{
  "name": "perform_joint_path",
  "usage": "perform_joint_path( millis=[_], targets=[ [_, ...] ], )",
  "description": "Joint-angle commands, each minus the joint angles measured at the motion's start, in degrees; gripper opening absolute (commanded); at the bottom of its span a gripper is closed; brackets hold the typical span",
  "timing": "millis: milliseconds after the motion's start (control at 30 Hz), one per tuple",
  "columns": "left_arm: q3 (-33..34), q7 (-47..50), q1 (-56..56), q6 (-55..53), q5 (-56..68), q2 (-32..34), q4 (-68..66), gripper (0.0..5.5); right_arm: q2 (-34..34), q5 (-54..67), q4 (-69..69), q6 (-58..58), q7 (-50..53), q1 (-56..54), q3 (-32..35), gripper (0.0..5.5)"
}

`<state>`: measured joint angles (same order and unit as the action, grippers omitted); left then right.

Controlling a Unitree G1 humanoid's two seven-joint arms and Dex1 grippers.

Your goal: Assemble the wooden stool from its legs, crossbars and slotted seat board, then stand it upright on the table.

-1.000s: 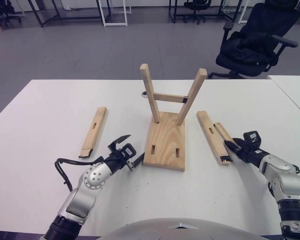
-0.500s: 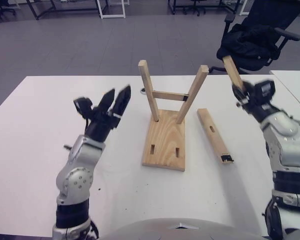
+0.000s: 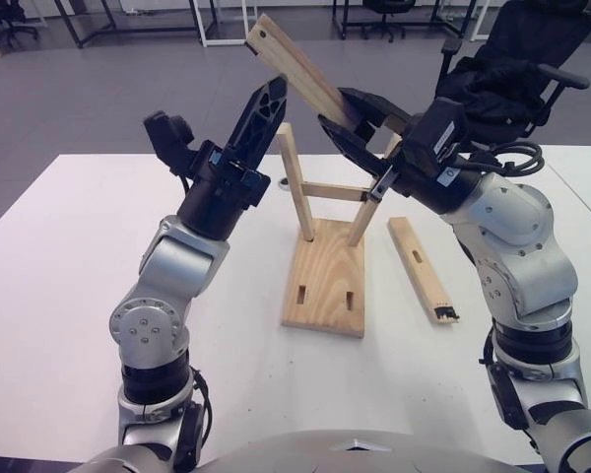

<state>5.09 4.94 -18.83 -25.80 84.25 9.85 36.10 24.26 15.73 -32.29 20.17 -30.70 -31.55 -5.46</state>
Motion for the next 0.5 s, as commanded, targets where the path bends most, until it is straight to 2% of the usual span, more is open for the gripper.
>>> perform_joint_path(
  millis=[33, 267, 467, 500],
  targets=[
    [0.3, 0.6, -2.1, -0.2, -0.5, 1.0, -1.0, 1.80, 2.2, -2.2, -1.0, -1.5, -2.2, 2.4, -2.5, 1.31],
    [-0.3, -0.1, -1.2, -0.5, -1.1, 1.6, -0.2, 0.54, 3.0, -4.4, -1.0, -2.8, -4.1, 3.8, -5.3, 1.31],
    [-0.1, 0.0, 0.5, 0.1, -5.2, 1.7, -1.1, 0.41, 2.7, -4.1, -1.0, -2.9, -4.3, 3.3, -4.2, 1.31],
    [0.0, 0.1, 0.8, 0.3, -5.5, 1.6, -1.1, 0.41, 3.1, -2.9, -1.4, -1.8, -5.6, 3.8, -4.6, 1.70]
  ],
)
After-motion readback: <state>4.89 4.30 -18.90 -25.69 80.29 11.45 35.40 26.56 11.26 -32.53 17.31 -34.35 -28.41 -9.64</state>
